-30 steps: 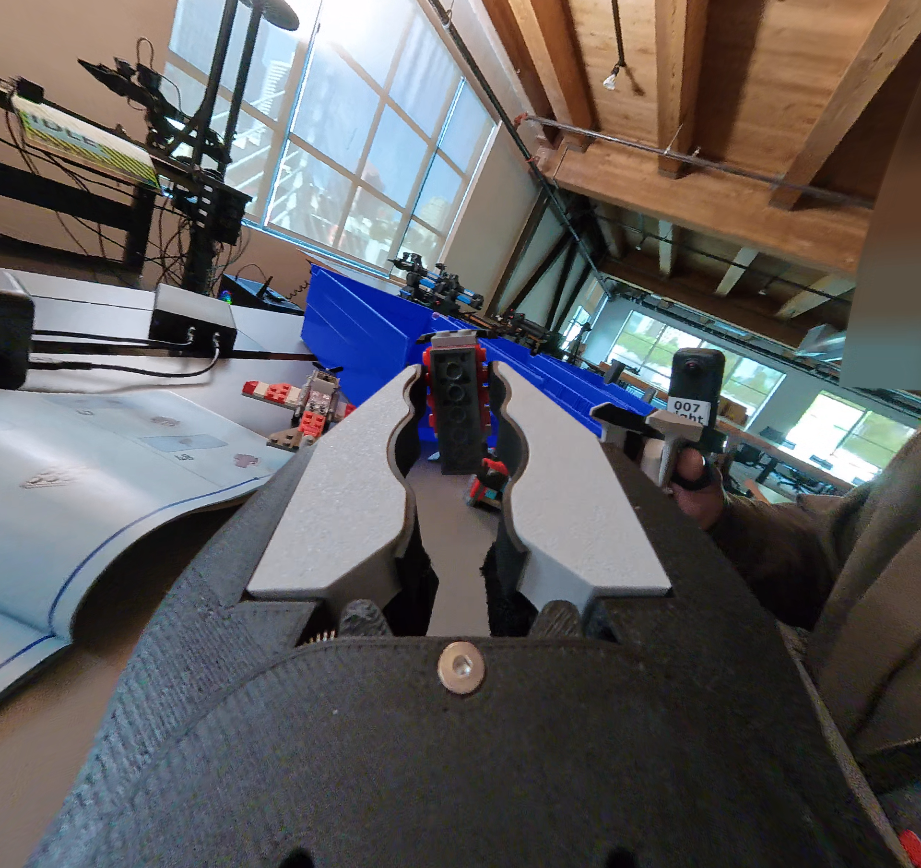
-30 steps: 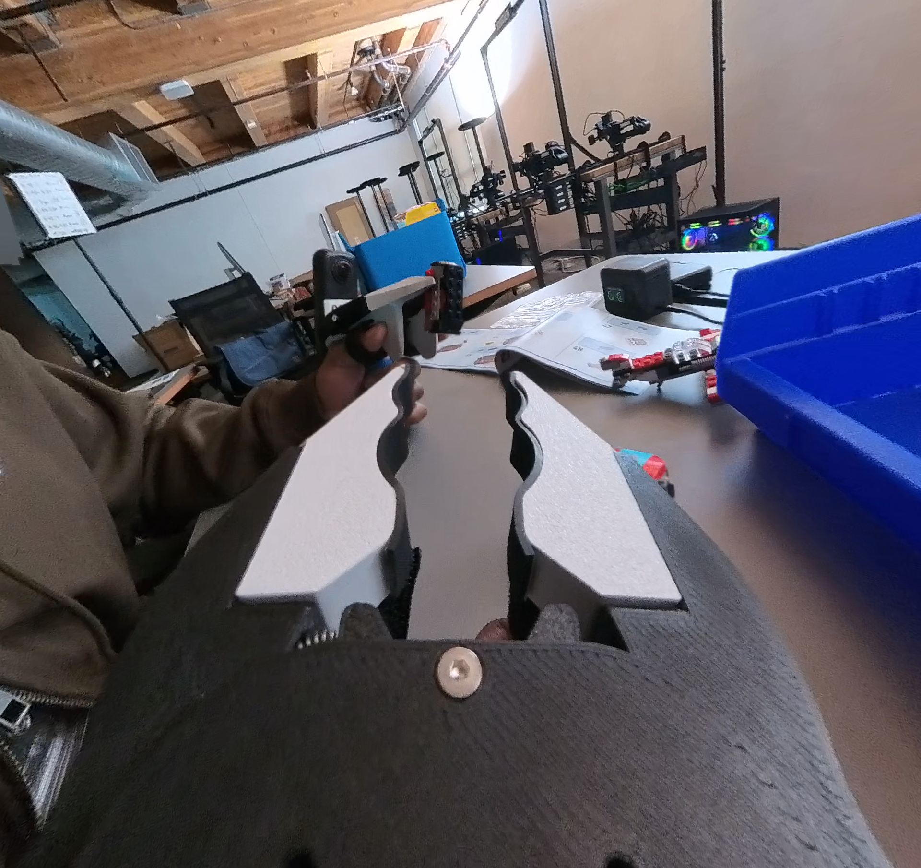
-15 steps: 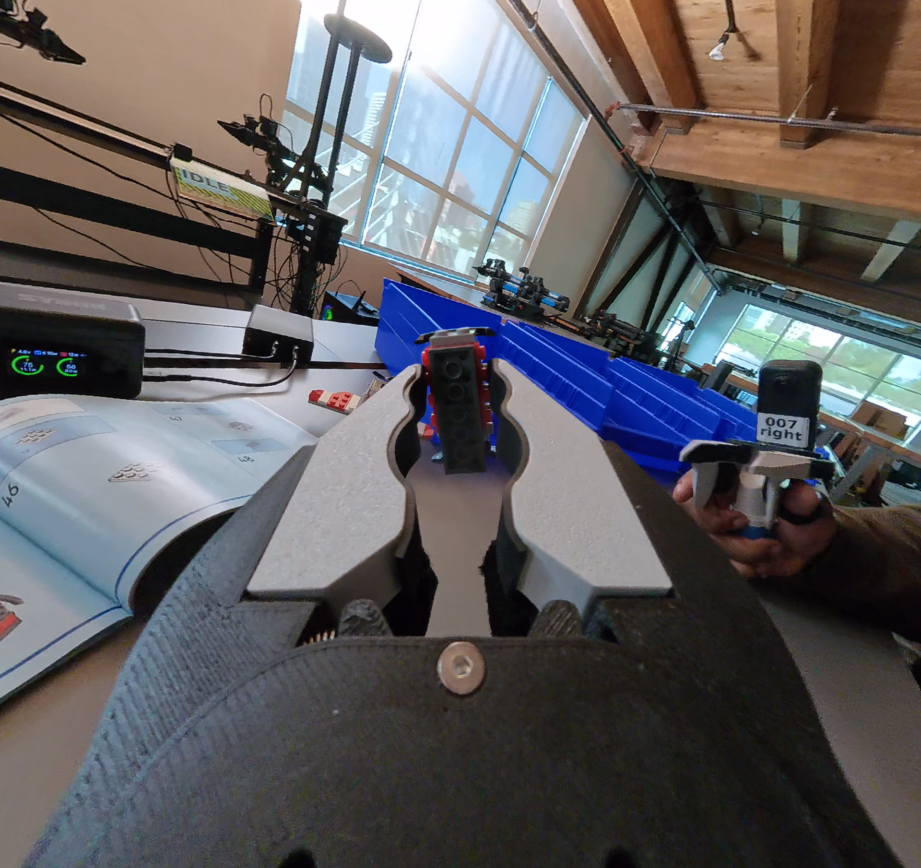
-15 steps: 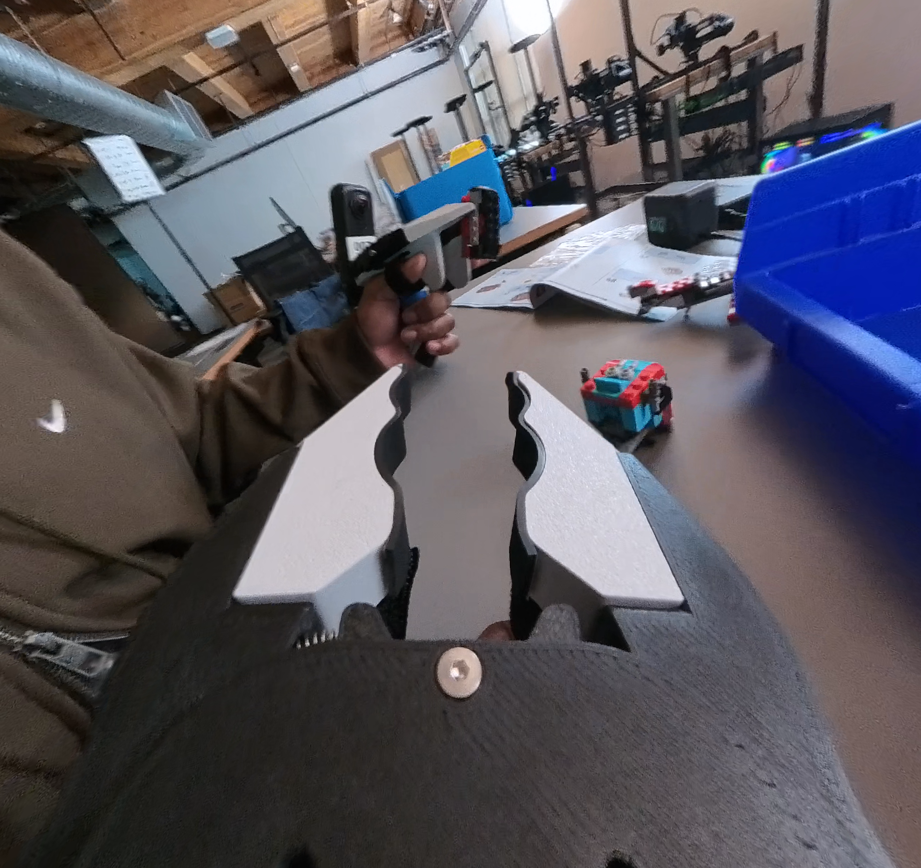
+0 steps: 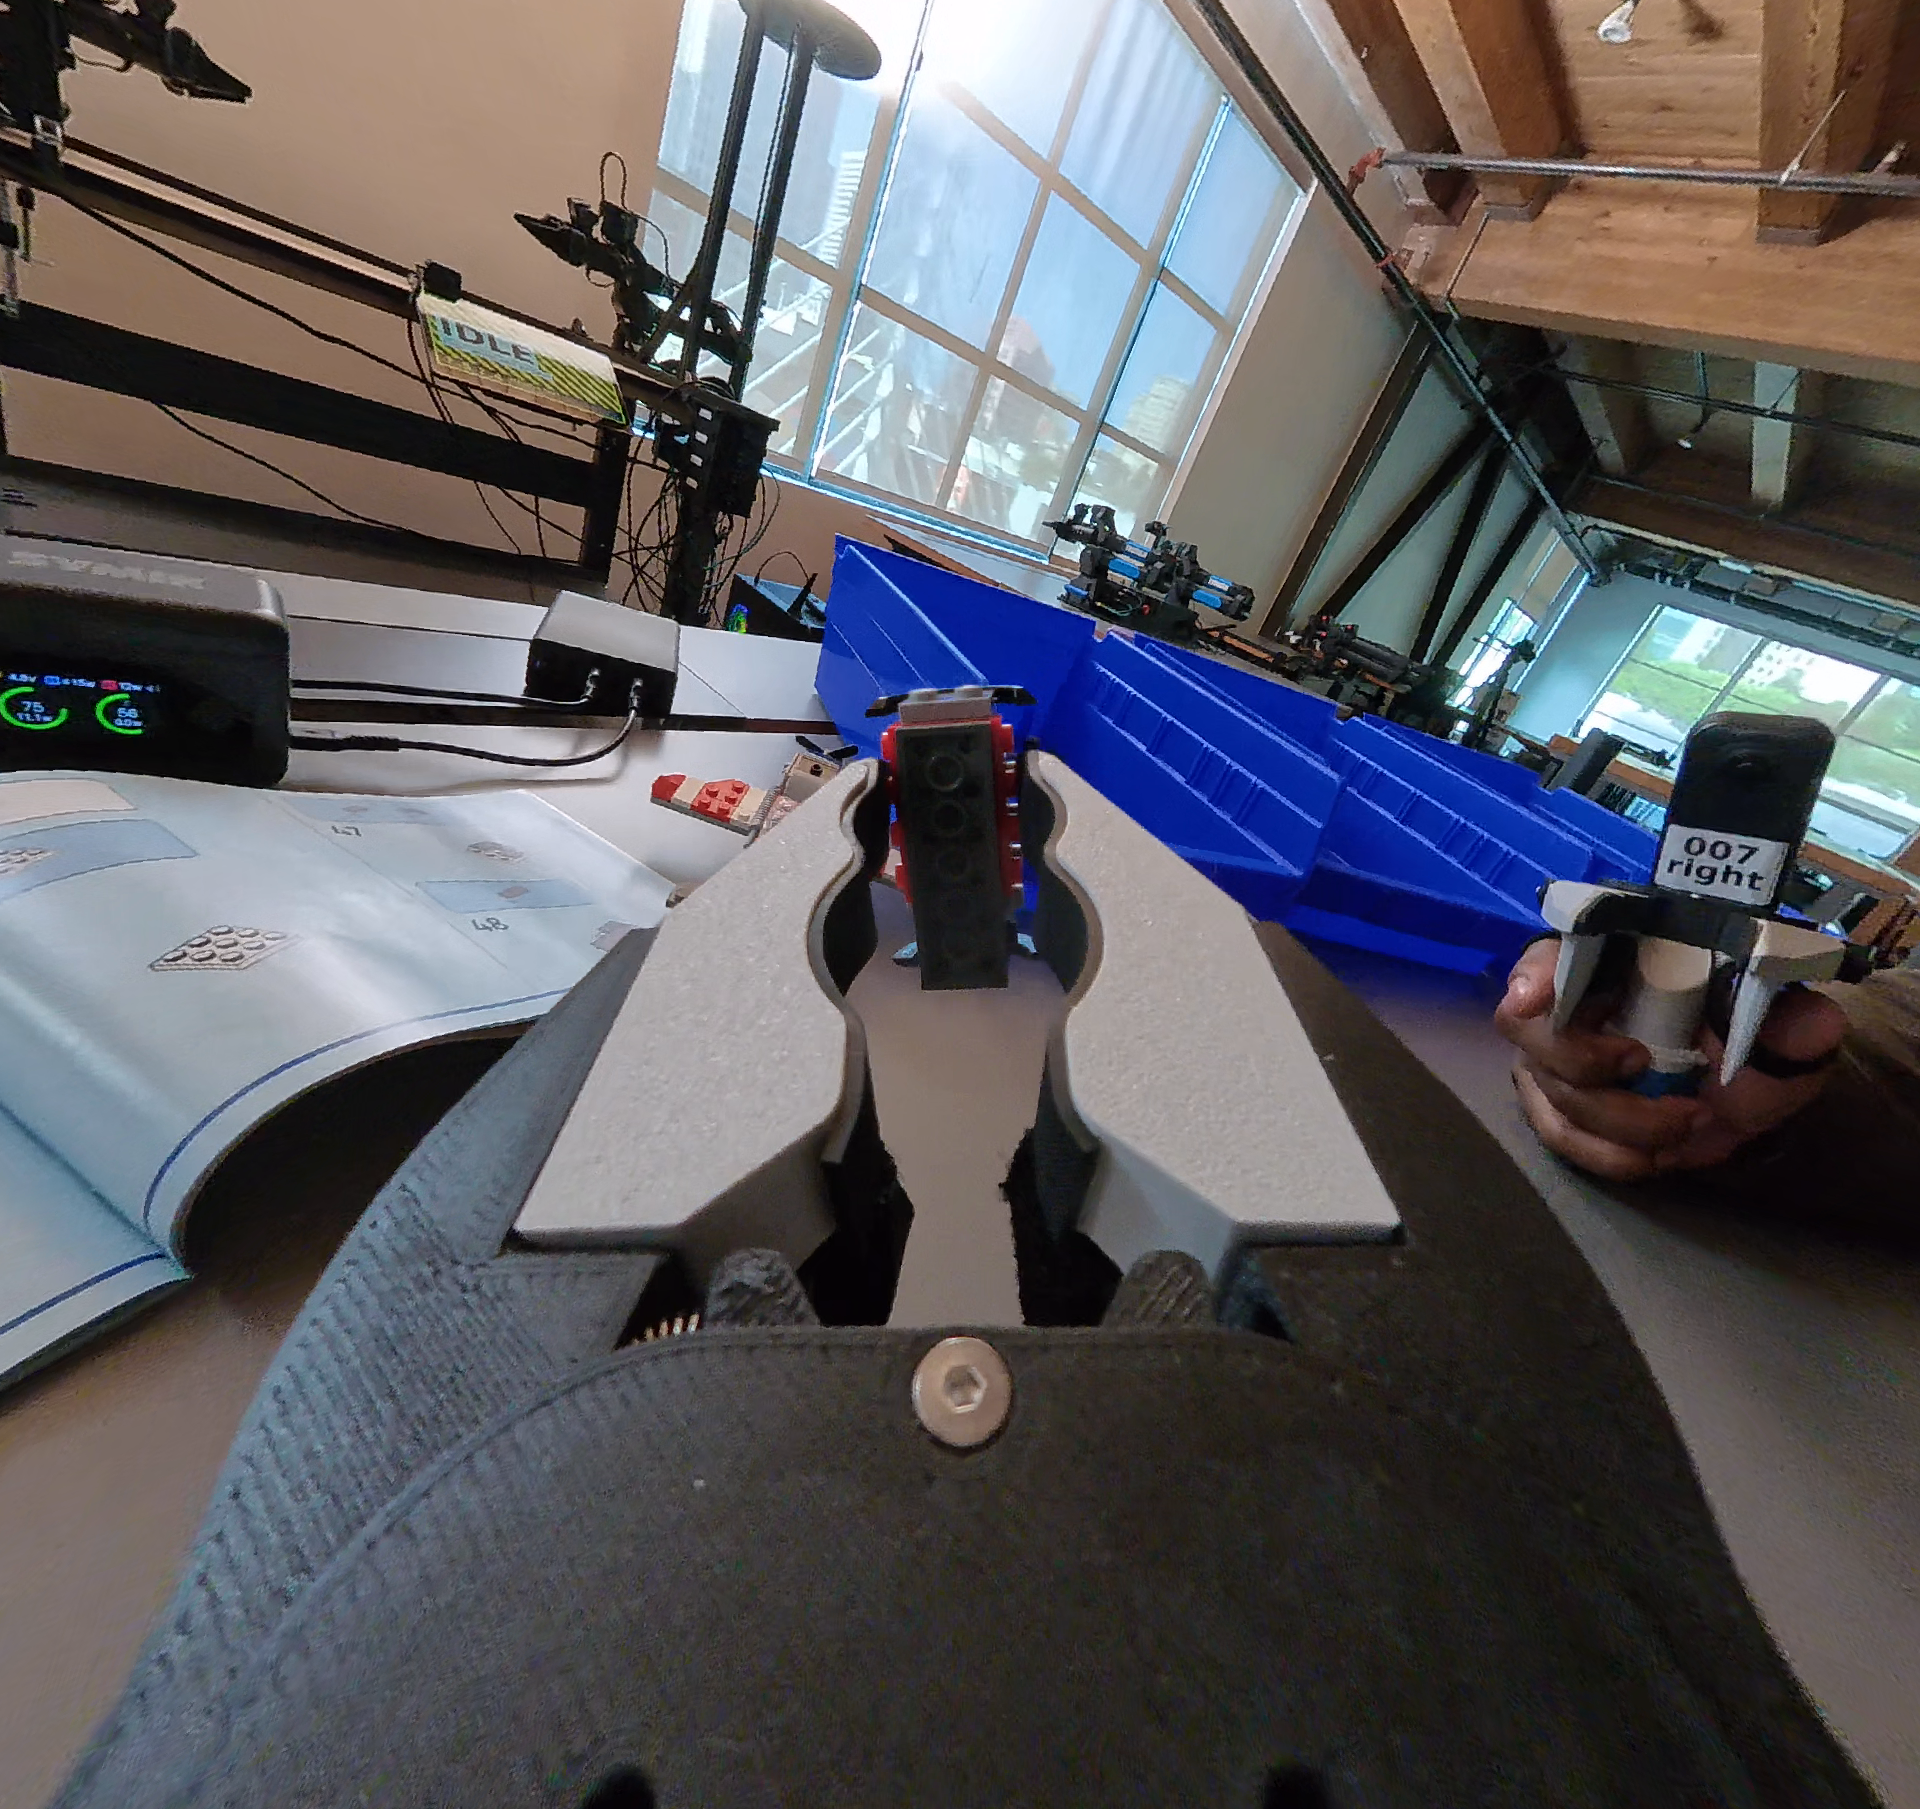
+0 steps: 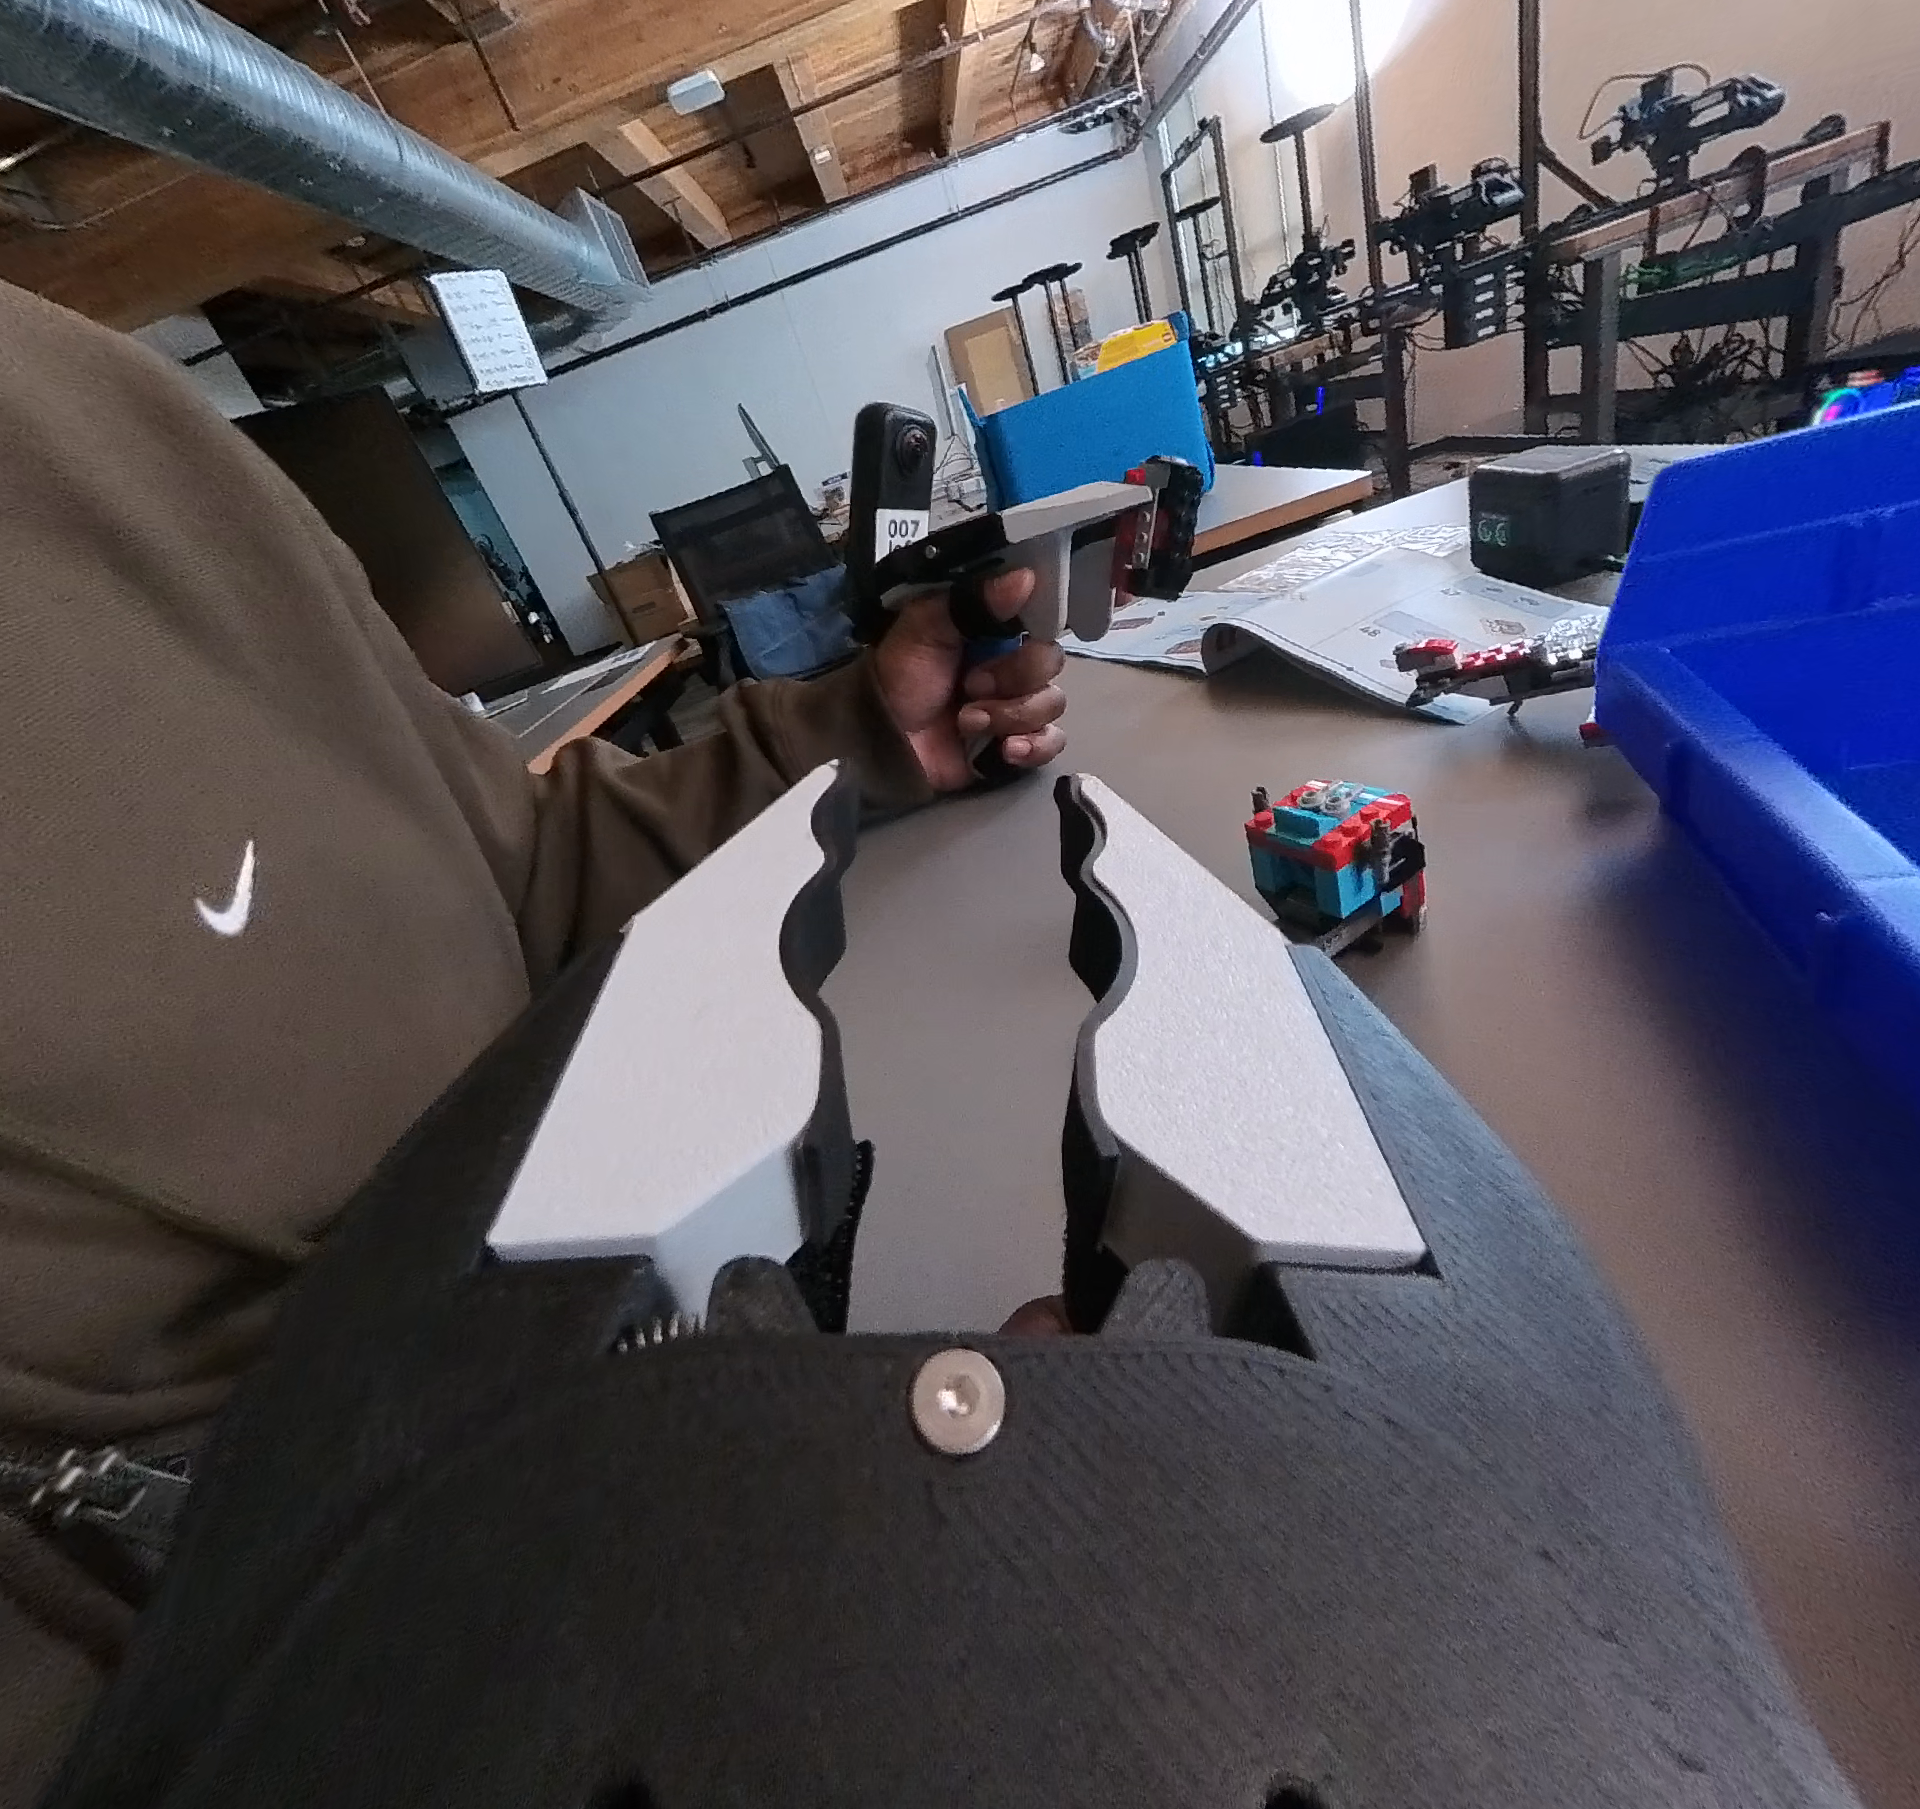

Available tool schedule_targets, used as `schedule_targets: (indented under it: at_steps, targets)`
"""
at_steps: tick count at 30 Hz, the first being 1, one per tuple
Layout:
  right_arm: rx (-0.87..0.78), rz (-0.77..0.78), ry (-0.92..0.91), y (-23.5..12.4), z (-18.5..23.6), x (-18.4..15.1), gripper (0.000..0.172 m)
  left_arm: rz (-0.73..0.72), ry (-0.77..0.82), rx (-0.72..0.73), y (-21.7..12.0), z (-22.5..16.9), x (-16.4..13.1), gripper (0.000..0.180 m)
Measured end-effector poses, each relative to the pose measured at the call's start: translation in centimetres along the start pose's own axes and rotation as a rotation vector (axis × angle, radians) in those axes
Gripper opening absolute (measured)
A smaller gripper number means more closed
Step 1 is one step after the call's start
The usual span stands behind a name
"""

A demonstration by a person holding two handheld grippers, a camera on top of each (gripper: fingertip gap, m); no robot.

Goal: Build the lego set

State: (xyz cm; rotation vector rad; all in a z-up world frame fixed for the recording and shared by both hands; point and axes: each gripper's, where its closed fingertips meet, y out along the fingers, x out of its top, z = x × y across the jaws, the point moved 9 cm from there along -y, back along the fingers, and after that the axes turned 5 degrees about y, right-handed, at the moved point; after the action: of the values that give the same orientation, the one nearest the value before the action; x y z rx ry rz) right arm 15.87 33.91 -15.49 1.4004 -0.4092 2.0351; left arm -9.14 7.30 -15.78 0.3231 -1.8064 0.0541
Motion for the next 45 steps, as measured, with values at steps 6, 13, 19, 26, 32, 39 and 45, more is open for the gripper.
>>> schedule_targets:
  at_steps: [6,13,19,26,32,39,45]
  targets:
    - [-0.015,0.012,0.011,-0.3,-0.2,0.0,0.040,0.003,0.005,0.001,0.4,-0.1,-0.1,0.025]
    - [-0.033,0.027,0.040,0.2,-0.7,0.0,0.040,-0.020,-0.026,-0.010,0.1,0.2,0.0,0.025]
    - [-0.031,0.032,0.044,0.2,-0.7,-0.1,0.040,-0.009,-0.025,-0.022,0.3,0.0,-0.1,0.025]
    - [-0.019,0.032,0.041,0.2,-0.7,-0.1,0.040,0.011,-0.011,-0.017,0.5,-0.1,-0.2,0.025]
    - [-0.017,0.032,0.043,0.2,-0.7,-0.1,0.040,0.018,-0.005,-0.018,0.6,-0.2,-0.2,0.025]
    - [-0.025,-0.020,0.054,-1.0,-0.3,0.3,0.040,0.039,0.035,-0.022,0.8,-0.7,-0.3,0.025]
    - [-0.096,-0.085,-0.003,-8.8,3.1,3.3,0.041,-0.007,0.017,-0.059,0.1,-1.2,-0.2,0.024]
